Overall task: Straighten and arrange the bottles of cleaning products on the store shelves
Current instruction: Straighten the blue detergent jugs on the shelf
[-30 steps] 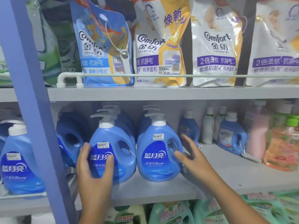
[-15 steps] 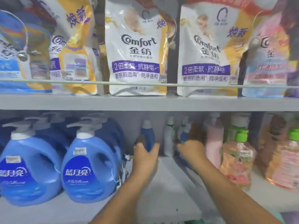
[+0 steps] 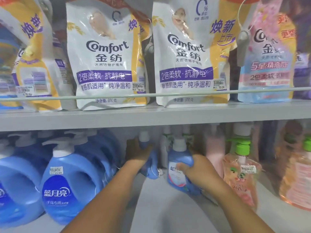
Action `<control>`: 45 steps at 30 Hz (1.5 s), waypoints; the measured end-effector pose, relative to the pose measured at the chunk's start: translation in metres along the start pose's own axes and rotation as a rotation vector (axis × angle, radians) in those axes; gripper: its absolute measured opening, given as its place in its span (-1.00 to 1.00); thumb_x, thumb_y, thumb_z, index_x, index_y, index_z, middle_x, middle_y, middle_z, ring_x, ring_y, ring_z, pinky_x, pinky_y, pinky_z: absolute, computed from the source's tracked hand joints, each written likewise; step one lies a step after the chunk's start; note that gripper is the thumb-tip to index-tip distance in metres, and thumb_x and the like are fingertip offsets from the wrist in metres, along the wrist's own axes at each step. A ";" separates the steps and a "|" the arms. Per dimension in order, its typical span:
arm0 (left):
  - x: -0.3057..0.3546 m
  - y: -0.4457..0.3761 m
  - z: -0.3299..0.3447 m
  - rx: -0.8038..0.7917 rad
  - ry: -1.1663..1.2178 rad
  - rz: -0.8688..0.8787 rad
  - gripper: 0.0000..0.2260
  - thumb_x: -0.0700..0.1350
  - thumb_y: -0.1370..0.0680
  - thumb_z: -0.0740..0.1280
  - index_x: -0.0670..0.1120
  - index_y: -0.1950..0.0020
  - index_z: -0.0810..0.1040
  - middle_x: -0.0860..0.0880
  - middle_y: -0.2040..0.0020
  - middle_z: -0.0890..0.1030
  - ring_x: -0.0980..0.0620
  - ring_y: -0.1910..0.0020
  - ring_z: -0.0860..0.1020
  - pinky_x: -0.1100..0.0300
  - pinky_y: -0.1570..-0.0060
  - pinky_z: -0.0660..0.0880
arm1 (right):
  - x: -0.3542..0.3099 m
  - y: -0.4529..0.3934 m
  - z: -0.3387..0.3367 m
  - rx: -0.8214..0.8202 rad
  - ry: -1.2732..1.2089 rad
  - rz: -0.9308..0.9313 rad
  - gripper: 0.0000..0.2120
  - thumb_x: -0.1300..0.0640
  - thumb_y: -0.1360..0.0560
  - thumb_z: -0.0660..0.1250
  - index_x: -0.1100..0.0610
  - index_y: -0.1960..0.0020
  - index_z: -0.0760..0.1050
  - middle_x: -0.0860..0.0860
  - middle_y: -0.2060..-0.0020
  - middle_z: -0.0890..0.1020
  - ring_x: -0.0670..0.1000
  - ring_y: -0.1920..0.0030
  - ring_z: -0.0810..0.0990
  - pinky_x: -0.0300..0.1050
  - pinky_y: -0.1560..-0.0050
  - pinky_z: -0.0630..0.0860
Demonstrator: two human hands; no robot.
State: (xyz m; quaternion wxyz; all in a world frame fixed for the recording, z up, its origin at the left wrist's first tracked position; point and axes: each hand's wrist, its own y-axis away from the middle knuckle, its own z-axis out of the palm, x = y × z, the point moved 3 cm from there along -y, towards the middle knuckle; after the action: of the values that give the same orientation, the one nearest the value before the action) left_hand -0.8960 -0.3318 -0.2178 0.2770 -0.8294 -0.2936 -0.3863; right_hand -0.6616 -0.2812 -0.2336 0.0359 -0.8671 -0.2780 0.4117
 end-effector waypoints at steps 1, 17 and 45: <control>0.000 0.006 -0.001 0.015 -0.068 -0.009 -0.43 0.38 -0.37 0.37 -0.03 -0.15 0.53 -0.09 -0.03 0.50 -0.18 -0.06 0.58 0.14 0.05 0.43 | 0.004 0.005 -0.004 -0.031 -0.050 -0.005 -0.90 0.04 -0.52 0.48 -0.06 0.02 0.56 -0.14 0.18 0.66 -0.11 0.19 0.62 -0.28 0.21 0.47; -0.051 0.082 -0.018 -0.134 0.532 0.141 -0.53 0.23 -0.42 0.45 0.28 -0.32 0.50 0.20 -0.18 0.68 0.18 -0.20 0.63 -0.04 -0.30 0.55 | -0.013 0.055 0.027 -0.205 -0.489 -0.081 -0.73 0.20 -0.56 0.46 -0.01 -0.16 0.45 -0.15 0.11 0.68 -0.21 0.13 0.64 -0.36 0.14 0.49; -0.067 0.154 -0.041 -0.183 0.554 0.106 -0.55 -0.22 -0.53 0.51 0.03 -0.34 0.42 0.09 -0.25 0.65 0.09 -0.26 0.62 0.22 -0.09 0.61 | -0.010 0.062 0.088 -0.145 -0.729 -0.180 -0.37 -0.17 -0.31 0.59 -0.21 -0.31 0.43 -0.11 -0.26 0.59 -0.11 -0.26 0.61 0.06 -0.27 0.60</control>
State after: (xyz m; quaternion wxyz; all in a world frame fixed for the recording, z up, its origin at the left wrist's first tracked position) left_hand -0.8426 -0.4820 -0.2852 0.2906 -0.7280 -0.1271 -0.6078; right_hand -0.7031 -0.3532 -0.3031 -0.0909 -0.6361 -0.3761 0.6676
